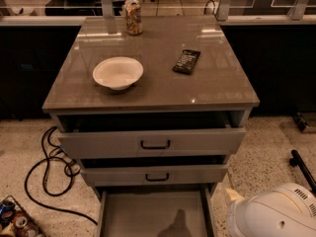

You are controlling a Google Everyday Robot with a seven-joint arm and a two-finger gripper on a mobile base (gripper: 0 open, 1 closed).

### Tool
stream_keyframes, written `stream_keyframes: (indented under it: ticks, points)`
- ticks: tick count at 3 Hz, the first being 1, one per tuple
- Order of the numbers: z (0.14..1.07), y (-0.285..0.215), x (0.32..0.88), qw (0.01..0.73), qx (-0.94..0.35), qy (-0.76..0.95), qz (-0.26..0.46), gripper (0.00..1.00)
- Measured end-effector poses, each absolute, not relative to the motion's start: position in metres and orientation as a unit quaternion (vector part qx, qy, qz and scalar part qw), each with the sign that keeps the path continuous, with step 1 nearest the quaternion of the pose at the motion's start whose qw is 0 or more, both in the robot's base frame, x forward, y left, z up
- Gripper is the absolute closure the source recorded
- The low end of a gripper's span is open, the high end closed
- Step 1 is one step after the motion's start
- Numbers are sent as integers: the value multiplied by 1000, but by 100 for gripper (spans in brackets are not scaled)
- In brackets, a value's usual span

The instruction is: Close bottom drawer

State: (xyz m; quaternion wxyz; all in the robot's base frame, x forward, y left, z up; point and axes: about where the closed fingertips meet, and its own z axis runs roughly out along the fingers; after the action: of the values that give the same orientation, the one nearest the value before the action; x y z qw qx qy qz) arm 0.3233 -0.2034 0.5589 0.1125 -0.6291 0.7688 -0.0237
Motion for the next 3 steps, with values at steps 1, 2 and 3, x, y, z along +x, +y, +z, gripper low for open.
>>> stream_keyframes:
  ticks: [1,2,3]
  points:
    - [516,-195,320,118,-637,762,-3,0]
    - [482,-188,311,121,-648,752,12,0]
    - [456,-181,302,129,-654,745,29,0]
